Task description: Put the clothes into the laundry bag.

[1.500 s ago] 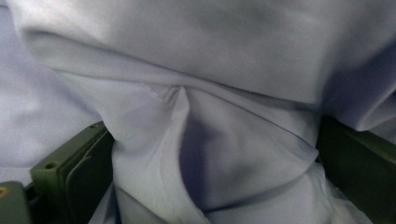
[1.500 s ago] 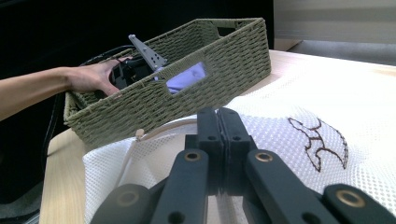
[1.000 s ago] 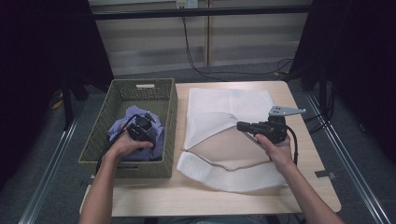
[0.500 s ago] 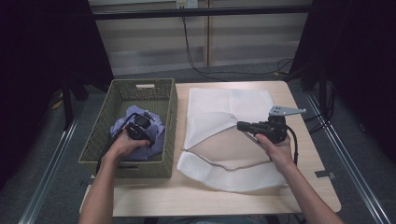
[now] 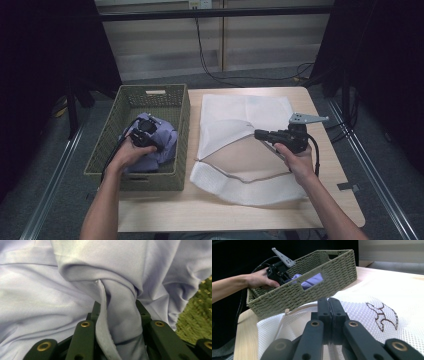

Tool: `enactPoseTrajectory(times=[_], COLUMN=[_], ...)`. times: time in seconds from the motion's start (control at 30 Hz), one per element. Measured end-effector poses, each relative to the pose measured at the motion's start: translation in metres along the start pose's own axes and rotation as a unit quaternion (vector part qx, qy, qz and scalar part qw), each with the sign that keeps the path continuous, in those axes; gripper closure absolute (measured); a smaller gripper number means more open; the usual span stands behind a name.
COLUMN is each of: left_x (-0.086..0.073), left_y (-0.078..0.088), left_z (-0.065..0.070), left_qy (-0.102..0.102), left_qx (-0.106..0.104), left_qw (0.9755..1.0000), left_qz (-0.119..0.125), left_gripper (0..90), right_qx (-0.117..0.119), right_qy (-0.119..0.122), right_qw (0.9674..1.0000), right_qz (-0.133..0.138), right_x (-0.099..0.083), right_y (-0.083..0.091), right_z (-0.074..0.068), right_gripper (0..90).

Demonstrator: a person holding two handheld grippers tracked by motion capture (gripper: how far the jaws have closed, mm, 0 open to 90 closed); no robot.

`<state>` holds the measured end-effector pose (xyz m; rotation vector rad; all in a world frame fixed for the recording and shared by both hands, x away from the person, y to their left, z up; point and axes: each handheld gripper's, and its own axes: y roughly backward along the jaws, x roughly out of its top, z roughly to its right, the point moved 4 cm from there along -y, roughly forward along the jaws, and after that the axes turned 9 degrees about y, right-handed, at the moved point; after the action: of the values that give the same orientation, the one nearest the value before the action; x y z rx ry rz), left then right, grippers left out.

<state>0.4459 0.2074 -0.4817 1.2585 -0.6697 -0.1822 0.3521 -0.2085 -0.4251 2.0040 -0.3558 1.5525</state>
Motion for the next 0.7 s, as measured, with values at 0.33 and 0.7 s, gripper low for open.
enactPoseTrajectory(times=[0.33, 0.7], left_x=[-0.003, -0.01], left_y=[0.031, 0.063], left_z=[-0.012, -0.021], left_qy=[0.014, 0.029], left_qx=[-0.024, -0.036], left_qw=[0.997, 0.987], left_qz=[0.072, 0.154], left_gripper=[69.0, 69.1], right_qx=[0.001, 0.002], right_qy=[-0.001, -0.005], right_qw=[1.0, 1.0], right_qz=[0.002, 0.002], right_x=[0.0, -0.001], right_y=[0.0, 0.0], right_z=[-0.001, -0.001], right_gripper=[89.2, 89.2])
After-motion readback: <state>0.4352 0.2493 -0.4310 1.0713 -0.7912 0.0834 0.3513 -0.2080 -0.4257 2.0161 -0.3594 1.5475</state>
